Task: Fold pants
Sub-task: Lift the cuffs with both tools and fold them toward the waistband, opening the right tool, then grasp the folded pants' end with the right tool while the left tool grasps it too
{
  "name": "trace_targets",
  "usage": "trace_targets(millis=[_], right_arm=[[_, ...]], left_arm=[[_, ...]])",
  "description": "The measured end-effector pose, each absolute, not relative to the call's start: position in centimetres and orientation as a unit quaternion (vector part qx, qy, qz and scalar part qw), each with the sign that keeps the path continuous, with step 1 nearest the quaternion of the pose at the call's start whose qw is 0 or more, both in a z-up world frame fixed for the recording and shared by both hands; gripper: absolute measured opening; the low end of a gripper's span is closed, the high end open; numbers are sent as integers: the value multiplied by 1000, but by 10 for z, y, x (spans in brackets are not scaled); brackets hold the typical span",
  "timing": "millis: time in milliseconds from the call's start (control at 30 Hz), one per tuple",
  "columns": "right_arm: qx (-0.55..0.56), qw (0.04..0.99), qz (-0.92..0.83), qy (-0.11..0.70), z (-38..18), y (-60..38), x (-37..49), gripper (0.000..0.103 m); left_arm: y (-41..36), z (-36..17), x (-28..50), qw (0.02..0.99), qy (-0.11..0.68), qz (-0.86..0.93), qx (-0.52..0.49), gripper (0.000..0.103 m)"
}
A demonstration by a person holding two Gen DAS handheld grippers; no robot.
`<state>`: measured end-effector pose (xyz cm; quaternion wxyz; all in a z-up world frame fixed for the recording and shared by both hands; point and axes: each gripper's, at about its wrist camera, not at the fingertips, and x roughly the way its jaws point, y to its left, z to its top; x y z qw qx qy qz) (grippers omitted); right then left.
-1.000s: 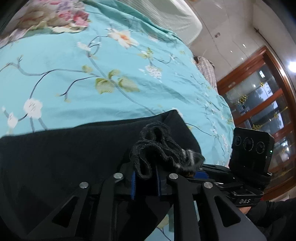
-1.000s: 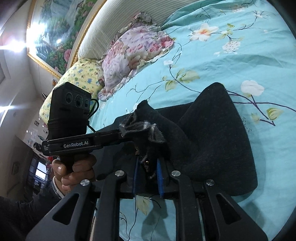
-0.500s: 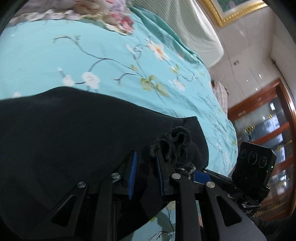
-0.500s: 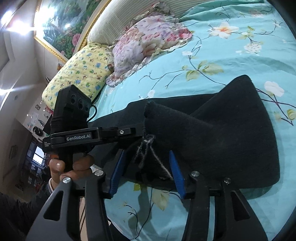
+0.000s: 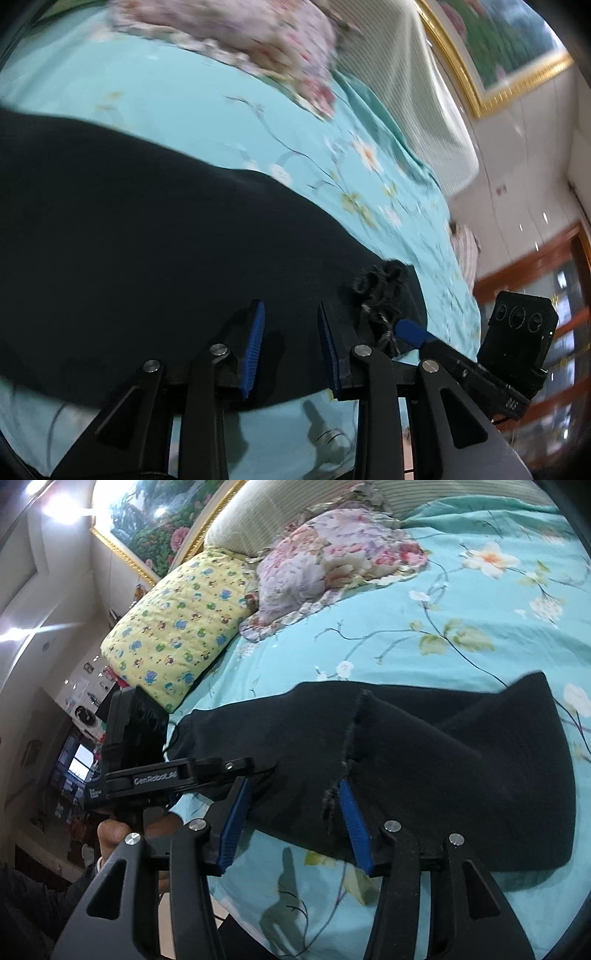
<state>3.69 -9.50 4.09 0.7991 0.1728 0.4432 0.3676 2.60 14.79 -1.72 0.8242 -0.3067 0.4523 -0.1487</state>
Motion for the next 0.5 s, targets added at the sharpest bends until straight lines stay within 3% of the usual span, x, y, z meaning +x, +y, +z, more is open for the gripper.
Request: trace_targets(millis=[167, 300, 500], right_arm=[[161, 794, 384, 444, 47, -78, 41, 53], [148, 786, 402, 446, 50, -59, 45, 53], [131, 777, 419, 451, 53, -32, 53, 53]], left_arm=[[181, -17, -3, 831, 434, -105, -332, 30], [207, -17, -27, 834, 416, -62, -356, 39], [238, -14, -53, 833, 394, -23, -389, 40]])
